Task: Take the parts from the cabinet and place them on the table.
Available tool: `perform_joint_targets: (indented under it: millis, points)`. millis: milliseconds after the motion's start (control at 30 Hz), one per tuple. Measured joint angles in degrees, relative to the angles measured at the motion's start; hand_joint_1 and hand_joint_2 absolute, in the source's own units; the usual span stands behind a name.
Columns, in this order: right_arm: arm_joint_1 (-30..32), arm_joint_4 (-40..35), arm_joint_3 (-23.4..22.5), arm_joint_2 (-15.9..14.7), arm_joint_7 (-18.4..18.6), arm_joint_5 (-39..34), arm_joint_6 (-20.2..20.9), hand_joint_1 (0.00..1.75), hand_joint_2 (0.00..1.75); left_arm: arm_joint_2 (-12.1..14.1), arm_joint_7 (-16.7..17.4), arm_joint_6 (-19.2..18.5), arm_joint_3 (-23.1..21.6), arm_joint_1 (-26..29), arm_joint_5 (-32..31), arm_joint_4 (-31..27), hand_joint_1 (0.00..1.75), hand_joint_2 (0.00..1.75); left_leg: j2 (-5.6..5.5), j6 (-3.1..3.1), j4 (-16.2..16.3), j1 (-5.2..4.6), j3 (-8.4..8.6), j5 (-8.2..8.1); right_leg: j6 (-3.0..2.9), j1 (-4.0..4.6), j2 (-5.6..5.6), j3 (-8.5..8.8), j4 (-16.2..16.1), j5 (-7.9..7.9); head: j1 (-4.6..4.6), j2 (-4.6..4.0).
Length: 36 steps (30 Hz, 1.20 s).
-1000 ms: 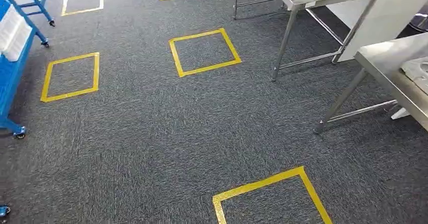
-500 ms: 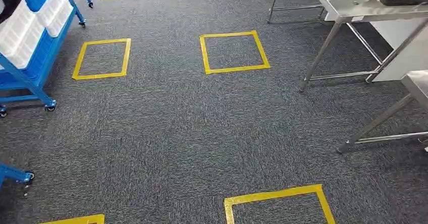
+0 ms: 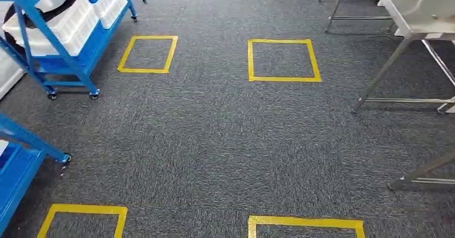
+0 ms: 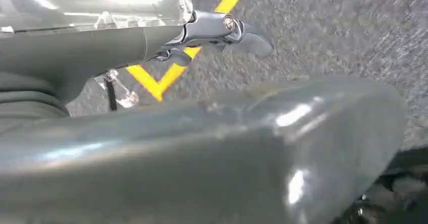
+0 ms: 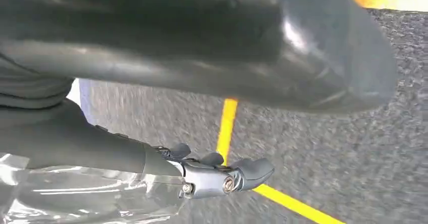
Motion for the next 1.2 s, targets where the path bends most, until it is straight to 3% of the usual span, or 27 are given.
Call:
perform_joint_targets:
  millis: [67,100,133,167,267,300,333,367,400,467,500,533,600,633,667,733,800,833,867,900,967,1000,1033,1100,1133,1167,1200]
  points:
    - [-0.48,0.00,-1.13,0.00,-1.60,1.02,-0.09,0.00,0.00,0.00,0.07,0.22,0.00,0.30,-0.15,0.00,0.00,0.00,0.52,0.01,-6.71,0.06,3.63,3.95,0.21,0.03,-1.30,0.13,0.14,-0.24,0.00,0.00]
    - [-0.75,0.00,-1.64,0.02,-2.29,1.27,-0.06,0.00,0.00,0.02,0.22,0.42,0.00,0.32,-0.20,0.00,0.00,0.00,1.54,0.13,-12.46,0.05,6.83,6.39,0.40,0.02,-2.00,0.30,0.29,-0.46,-0.02,0.00]
    - [-0.88,0.00,-2.03,0.02,-2.62,1.51,-0.04,0.00,0.00,0.00,0.26,0.57,0.00,0.22,-0.22,0.00,0.00,0.00,4.40,0.43,-17.16,-0.08,9.51,7.42,0.68,0.16,-2.63,0.55,0.46,-0.71,-0.02,0.00]
    - [-0.97,0.00,-2.49,0.04,-2.84,1.64,0.00,0.00,0.00,0.02,0.35,0.59,0.00,0.08,-0.22,0.00,0.00,0.00,5.07,0.95,-17.66,-0.41,9.58,7.25,1.17,0.55,-3.24,0.72,0.68,-1.08,0.13,0.00]
    - [-1.49,-0.02,-3.21,0.07,-3.04,1.75,0.00,0.00,0.00,0.09,0.37,0.68,0.00,0.37,-0.24,0.02,0.00,0.00,3.06,1.79,-17.61,-0.76,9.14,7.28,1.88,0.24,-4.57,1.23,0.36,-1.14,0.28,0.00]
    - [-1.62,-0.02,-3.30,0.07,-3.10,1.79,0.00,0.00,0.00,0.09,0.39,0.68,0.00,0.47,-0.24,0.02,0.00,0.00,2.32,2.36,-18.32,-0.44,9.34,7.67,2.37,0.43,-5.09,1.55,0.37,-1.36,0.17,0.02]
    - [-1.64,-0.04,-3.38,0.00,-3.12,1.79,0.00,0.00,0.00,0.07,0.42,0.68,0.00,0.61,-0.26,0.02,0.00,0.00,1.84,2.66,-18.72,-0.20,9.94,8.07,2.75,-0.07,-2.54,1.44,1.35,-2.22,0.31,0.00]
    - [-1.64,-0.02,-3.58,0.00,-3.19,1.79,0.00,0.00,0.00,0.07,0.42,0.70,0.00,0.38,-0.26,0.02,0.00,0.00,1.38,3.15,-18.80,-0.18,9.81,8.28,2.81,-0.15,0.47,-0.02,4.21,-4.29,0.57,0.02]
    - [-1.61,-0.02,-3.91,0.00,-3.14,1.79,0.00,0.00,0.00,0.09,0.42,0.70,0.00,0.16,-0.31,0.02,0.00,0.00,0.68,3.32,-18.76,-0.19,9.59,8.39,2.89,-0.33,2.06,-2.27,8.76,-6.80,0.70,0.00]
    - [-1.60,-0.02,-4.30,0.00,-3.32,2.01,0.20,0.00,0.00,0.02,0.42,0.61,0.00,0.00,-0.39,0.02,0.00,0.00,-0.77,3.39,-18.70,-0.33,9.35,8.44,3.03,-0.44,2.81,-6.69,17.23,-9.94,0.72,0.00]
    - [-1.64,-0.02,-4.46,0.00,-3.65,2.34,0.46,0.00,0.00,0.00,0.37,0.55,0.00,0.10,-0.53,0.02,0.00,0.00,-1.47,3.38,-18.64,-0.34,9.35,8.43,3.06,-0.45,2.84,-7.76,18.80,-9.55,0.70,0.00]
    - [-1.66,-0.02,-4.68,0.00,-3.93,2.84,0.81,0.00,0.00,0.00,0.28,0.61,0.00,0.18,-0.66,0.02,0.00,0.00,-2.26,3.37,-18.61,-0.34,9.44,8.42,3.03,-0.48,2.87,-7.41,17.35,-7.67,0.72,0.00]
    - [-1.67,-0.02,-4.83,0.00,-3.95,2.88,1.42,0.00,0.00,0.00,0.28,1.00,0.00,0.10,-1.03,0.02,0.00,0.00,-3.96,3.22,-18.54,-0.34,9.72,8.34,2.80,-0.61,3.67,-3.67,8.50,-1.92,0.72,0.00]
    - [-1.66,-0.02,-4.94,0.00,-3.93,2.90,1.49,0.00,0.00,0.00,0.33,1.18,0.00,0.06,-1.22,0.02,0.00,0.00,-4.73,3.01,-18.49,-0.32,9.80,8.29,2.59,-0.68,5.49,-1.40,3.47,0.49,0.74,0.00]
    - [-1.71,-0.02,-5.24,-0.02,-3.91,2.90,1.51,0.00,0.00,-0.02,0.59,1.49,0.00,-0.06,-1.31,0.02,0.00,0.00,-5.23,2.65,-18.23,-0.64,9.45,8.16,2.34,-0.66,8.00,-0.69,1.50,-0.08,0.70,0.00]
    - [-2.14,-0.04,-5.90,0.00,-3.73,2.90,1.60,0.00,0.00,0.00,1.14,2.08,0.00,-0.12,-1.42,0.02,0.00,0.00,-6.40,1.78,-18.20,-0.40,8.91,8.33,2.04,-0.47,6.74,-0.85,1.31,0.01,0.63,0.00]
    - [-2.68,-0.11,-6.67,0.02,-3.34,2.93,1.92,0.00,0.00,0.11,1.47,2.56,0.00,0.19,-1.44,0.02,0.00,0.00,-7.71,0.76,-18.46,-0.19,8.68,8.56,1.09,-0.52,5.55,-0.69,0.85,0.38,0.61,0.00]
    - [-2.86,-0.15,-6.99,0.11,-2.86,2.93,2.19,0.00,0.00,0.18,1.46,2.62,0.00,0.26,-1.57,0.02,0.00,0.00,-5.92,0.81,-17.51,-0.02,8.60,8.01,0.56,-0.72,4.59,-0.45,0.25,0.74,0.59,0.02]
    - [-2.91,-0.22,-7.39,0.11,-2.38,2.93,2.49,0.00,0.00,0.24,1.46,2.71,-0.02,0.11,-1.84,0.00,0.00,0.00,-3.03,0.75,-15.42,-0.26,7.54,6.35,0.16,-0.63,4.01,-0.36,0.01,0.77,0.33,0.00]
    - [-2.91,-0.26,-7.91,0.11,-1.70,2.95,2.65,0.00,0.00,0.37,1.47,2.78,-0.02,-0.25,-1.92,0.00,0.00,0.00,-1.34,0.52,-11.12,-0.24,5.40,3.71,-0.08,-0.50,3.01,-0.38,0.00,0.72,0.02,0.00]
    - [-2.92,-0.31,-8.81,0.17,-0.90,2.93,2.67,0.00,0.00,0.44,1.47,2.80,-0.02,-0.59,-2.01,-0.02,0.00,0.00,-0.29,0.10,-2.25,-0.06,1.24,-0.17,-0.27,-0.27,1.18,-0.49,0.05,0.57,0.11,0.00]
    - [-3.00,-0.33,-9.07,0.17,-0.72,2.93,2.67,0.00,0.00,0.42,1.47,2.80,-0.02,-0.47,-2.06,-0.06,0.00,0.00,-0.12,-0.01,0.00,0.03,0.24,-0.47,-0.25,-0.20,0.41,-0.52,0.12,0.48,0.04,0.00]
    - [-3.10,-0.35,-9.31,0.17,-0.67,2.93,2.67,0.00,0.00,0.44,1.46,2.80,-0.02,-0.33,-2.12,-0.07,0.00,0.00,0.05,-0.08,-0.77,0.09,0.74,0.57,-0.22,-0.17,-0.23,-0.49,0.16,0.38,0.09,0.00]
    - [-3.36,-0.35,-9.70,0.22,-0.67,2.95,2.65,0.00,0.00,0.59,1.57,2.82,-0.02,-0.18,-1.92,-0.07,0.00,0.00,0.81,-0.10,-9.14,0.10,5.22,5.10,0.05,-0.21,-1.56,-0.29,0.36,0.06,0.04,0.00]
    - [-3.42,-0.35,-9.79,0.26,-0.67,2.93,2.60,0.00,0.00,0.70,1.77,2.82,-0.02,-0.23,-1.68,-0.07,0.00,0.00,2.77,0.06,-15.02,0.07,8.56,7.40,0.33,-0.19,-2.24,-0.06,0.52,-0.20,0.04,0.00]
    - [-3.45,-0.35,-9.92,0.26,-0.67,2.93,2.47,0.00,0.00,0.74,1.92,2.78,0.00,-0.34,-1.29,-0.11,0.00,0.00,5.59,0.52,-17.88,-0.20,9.79,7.07,0.65,0.14,-2.78,0.13,0.69,-0.50,0.02,0.00]
    - [-3.47,-0.37,-10.03,0.28,-1.00,2.95,2.28,0.00,0.00,0.90,2.03,2.67,0.02,-0.42,-0.94,-0.11,0.00,0.00,4.53,1.07,-17.91,-0.43,9.74,7.42,1.03,0.30,-3.23,0.32,0.81,-0.74,0.35,0.00]
